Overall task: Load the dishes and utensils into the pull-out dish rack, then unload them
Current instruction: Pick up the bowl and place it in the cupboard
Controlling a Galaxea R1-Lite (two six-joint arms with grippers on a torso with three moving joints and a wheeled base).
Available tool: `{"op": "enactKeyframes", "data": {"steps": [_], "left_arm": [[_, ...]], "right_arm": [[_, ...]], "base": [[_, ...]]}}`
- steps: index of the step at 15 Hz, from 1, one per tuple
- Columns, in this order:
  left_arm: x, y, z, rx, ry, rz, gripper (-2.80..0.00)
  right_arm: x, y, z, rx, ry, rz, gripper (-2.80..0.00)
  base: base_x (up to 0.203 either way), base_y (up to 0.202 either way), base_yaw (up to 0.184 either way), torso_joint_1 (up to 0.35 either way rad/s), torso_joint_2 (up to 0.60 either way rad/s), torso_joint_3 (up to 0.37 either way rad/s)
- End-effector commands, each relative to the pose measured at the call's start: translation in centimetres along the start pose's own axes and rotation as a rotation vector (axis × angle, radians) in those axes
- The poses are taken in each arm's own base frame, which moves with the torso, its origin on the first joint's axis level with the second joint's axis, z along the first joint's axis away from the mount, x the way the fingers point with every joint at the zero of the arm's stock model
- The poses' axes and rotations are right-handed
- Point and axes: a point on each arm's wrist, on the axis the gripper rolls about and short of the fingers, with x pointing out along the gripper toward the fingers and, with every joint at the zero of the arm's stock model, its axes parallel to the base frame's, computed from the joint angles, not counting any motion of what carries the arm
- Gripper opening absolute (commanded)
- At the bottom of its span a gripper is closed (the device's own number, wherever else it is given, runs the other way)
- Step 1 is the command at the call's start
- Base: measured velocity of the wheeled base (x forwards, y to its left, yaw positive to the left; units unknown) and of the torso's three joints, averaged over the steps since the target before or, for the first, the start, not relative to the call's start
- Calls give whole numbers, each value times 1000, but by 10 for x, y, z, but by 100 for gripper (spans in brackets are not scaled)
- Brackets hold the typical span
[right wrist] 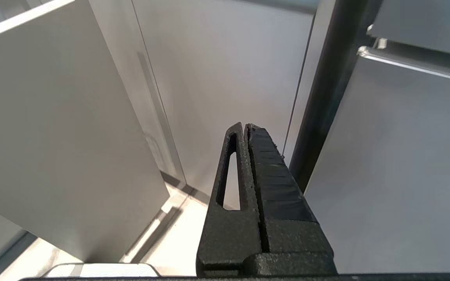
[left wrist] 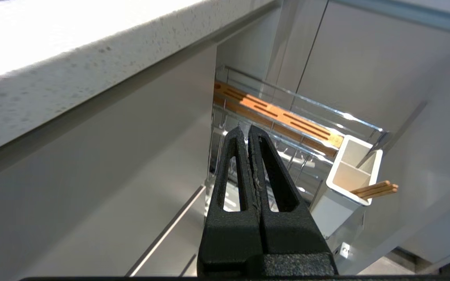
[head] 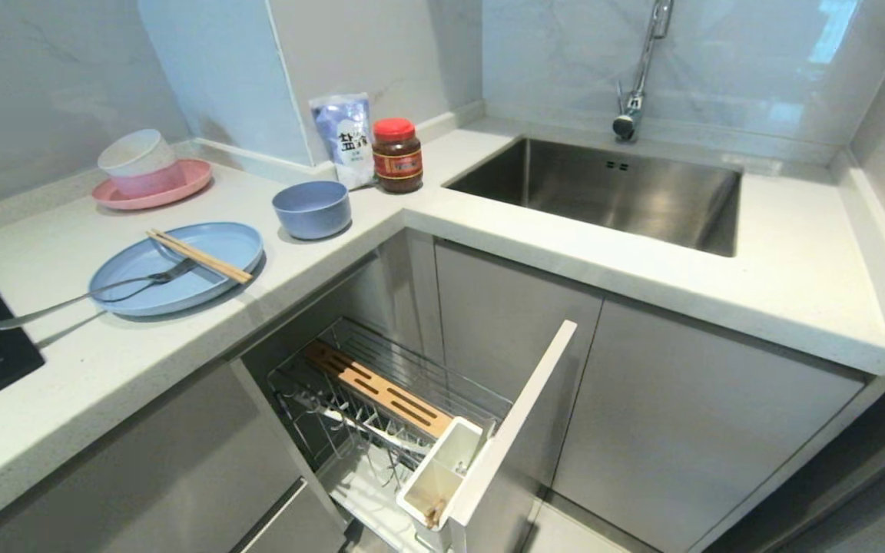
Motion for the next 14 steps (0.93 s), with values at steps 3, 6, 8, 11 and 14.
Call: {"op": "enactKeyframes", "data": {"steps": [3,6,8,11,14], "left_arm": [[2,0,-7,0,25,2,-280],[2,0,-7,0,25,2,-280],[2,0,-7,3,25,2,-280],[2,0,-7,3,25,2,-280],[2,0,-7,1,26,2,-280]], "right_arm": [[0,0,0,0,-2,1,-280],[0,0,0,0,-3,1,-280],[0,0,0,0,-2,0,-280],[0,0,0,0,-2,0,-280],[0,0,0,0,-3,0,-280]], "base": [[0,0,0,4,2,-189],[0,0,0,6,4,-196],[0,0,0,3,7,-198],[0,0,0,3,1,-200],[0,0,0,1,3,-204]]}}
